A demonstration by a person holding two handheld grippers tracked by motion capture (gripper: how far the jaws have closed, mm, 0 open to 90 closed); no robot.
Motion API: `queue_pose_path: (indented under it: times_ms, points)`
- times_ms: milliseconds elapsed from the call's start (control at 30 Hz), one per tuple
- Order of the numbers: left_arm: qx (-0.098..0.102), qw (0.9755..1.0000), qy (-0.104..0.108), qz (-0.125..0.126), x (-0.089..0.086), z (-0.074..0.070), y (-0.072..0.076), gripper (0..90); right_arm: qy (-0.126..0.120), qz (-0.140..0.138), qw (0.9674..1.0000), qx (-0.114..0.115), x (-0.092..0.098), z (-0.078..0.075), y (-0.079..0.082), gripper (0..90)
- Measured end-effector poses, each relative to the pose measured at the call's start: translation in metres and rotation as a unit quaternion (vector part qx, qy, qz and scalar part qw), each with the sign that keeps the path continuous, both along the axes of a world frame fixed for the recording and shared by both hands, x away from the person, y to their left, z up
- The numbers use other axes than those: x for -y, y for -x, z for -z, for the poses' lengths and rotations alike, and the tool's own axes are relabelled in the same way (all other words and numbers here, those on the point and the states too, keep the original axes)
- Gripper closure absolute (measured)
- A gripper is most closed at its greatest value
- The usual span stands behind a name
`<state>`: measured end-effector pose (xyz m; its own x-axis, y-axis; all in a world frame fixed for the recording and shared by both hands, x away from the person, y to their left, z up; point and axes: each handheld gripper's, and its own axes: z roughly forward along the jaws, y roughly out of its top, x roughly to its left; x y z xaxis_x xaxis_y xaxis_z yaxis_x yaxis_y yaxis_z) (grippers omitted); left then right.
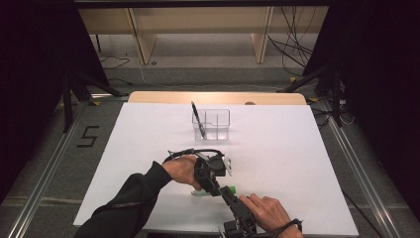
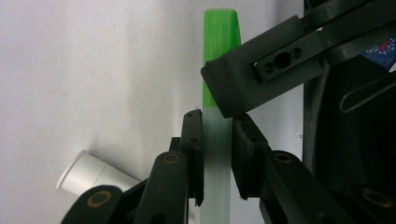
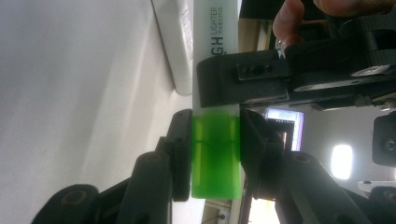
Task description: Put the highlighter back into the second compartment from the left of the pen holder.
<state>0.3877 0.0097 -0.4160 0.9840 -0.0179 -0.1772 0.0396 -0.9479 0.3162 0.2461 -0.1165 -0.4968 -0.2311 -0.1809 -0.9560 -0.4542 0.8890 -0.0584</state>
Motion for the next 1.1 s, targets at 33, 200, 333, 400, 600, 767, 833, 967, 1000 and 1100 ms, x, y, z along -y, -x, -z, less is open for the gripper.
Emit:
queue_pose_path:
  times_ms: [33,200,333,400,600,767,833,967,1000,1100]
  points:
    - [0.000,1.0000,-0.001,-0.004,0.000,0.000,0.000,76.5,-0.002,0.001,1.0000,0.000,0.000,0.000,0.000,65.8]
    - [-0.002,0.9996,0.008,-0.027,-0.008,-0.001,-0.006,76.7,-0.021,0.011,0.9997,-0.001,0.003,-0.005,0.000,48.4]
    - [0.005,0.9983,0.022,-0.054,-0.015,-0.004,-0.011,76.7,-0.048,0.022,0.9985,-0.016,0.008,-0.010,0.000,44.3]
    - [0.010,0.9968,0.033,-0.073,-0.019,-0.006,-0.014,76.7,-0.081,0.034,0.9956,-0.033,0.012,-0.014,-0.001,42.8]
    - [0.022,0.9894,0.074,-0.123,-0.031,-0.009,-0.020,76.7,-0.194,0.063,0.9756,-0.081,0.021,-0.031,-0.008,40.6]
    - [0.038,0.9807,0.116,-0.153,-0.041,-0.015,-0.024,76.6,-0.252,0.086,0.9577,-0.110,0.026,-0.038,-0.010,39.2]
    - [0.045,0.9765,0.128,-0.167,-0.044,-0.018,-0.025,76.6,-0.270,0.097,0.9498,-0.125,0.028,-0.038,-0.010,38.2]
    - [0.065,0.9655,0.150,-0.203,-0.048,-0.021,-0.029,76.6,-0.294,0.107,0.9382,-0.148,0.031,-0.037,-0.010,36.5]
    - [0.070,0.9621,0.156,-0.213,-0.049,-0.022,-0.030,76.6,-0.300,0.108,0.9348,-0.155,0.032,-0.037,-0.011,36.4]
    - [0.081,0.9515,0.173,-0.241,-0.053,-0.023,-0.034,76.6,-0.323,0.118,0.9224,-0.177,0.036,-0.038,-0.011,35.4]
